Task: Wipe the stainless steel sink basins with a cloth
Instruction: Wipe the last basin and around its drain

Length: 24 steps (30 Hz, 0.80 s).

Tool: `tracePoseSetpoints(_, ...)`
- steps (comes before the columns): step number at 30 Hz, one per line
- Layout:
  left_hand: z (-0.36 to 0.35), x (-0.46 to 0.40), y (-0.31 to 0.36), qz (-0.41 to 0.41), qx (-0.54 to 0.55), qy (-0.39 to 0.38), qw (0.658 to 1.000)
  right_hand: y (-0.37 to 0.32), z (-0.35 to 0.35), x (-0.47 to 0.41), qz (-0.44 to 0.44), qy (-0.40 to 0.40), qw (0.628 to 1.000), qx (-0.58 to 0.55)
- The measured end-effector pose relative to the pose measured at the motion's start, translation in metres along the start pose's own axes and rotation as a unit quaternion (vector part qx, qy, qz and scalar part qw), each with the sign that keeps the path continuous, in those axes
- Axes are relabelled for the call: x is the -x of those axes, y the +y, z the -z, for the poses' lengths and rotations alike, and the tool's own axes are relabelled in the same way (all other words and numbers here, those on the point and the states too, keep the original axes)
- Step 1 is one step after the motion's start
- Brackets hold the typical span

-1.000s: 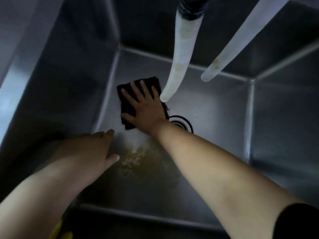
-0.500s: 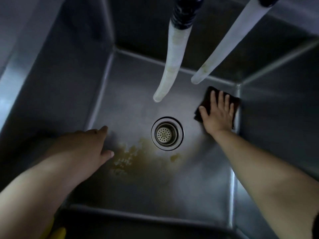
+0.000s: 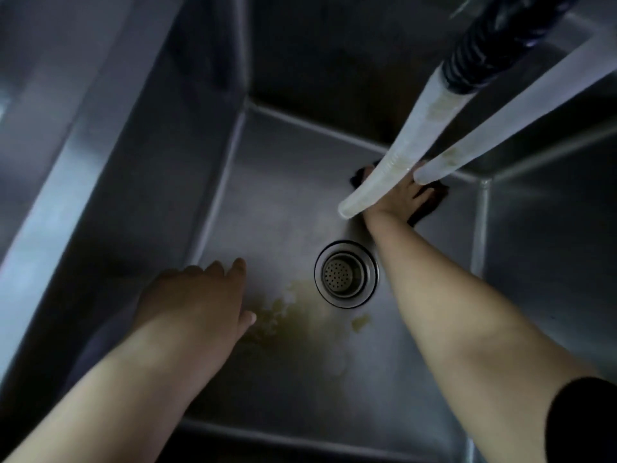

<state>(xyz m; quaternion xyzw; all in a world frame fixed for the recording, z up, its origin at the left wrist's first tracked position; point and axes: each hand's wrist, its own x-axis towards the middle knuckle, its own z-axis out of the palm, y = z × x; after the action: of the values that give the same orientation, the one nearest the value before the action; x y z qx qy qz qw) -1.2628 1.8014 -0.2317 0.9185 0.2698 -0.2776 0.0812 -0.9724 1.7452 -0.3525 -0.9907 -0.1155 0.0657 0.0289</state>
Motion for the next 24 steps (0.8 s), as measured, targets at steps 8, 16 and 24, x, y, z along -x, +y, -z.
tracePoseSetpoints(8,0.003,0.001,0.001,0.006,0.004,-0.021,1.0,-0.091,-0.018,0.041,0.134,-0.001,0.987,-0.084)
tracePoseSetpoints(16,0.009,0.0,0.003,0.021,0.01,-0.063,0.998,-0.129,-0.025,0.052,0.376,-0.043,0.925,0.049)
tracePoseSetpoints(24,0.007,-0.001,-0.002,0.031,0.006,-0.05,0.998,-0.14,-0.024,0.04,0.462,-0.06,0.881,0.086)
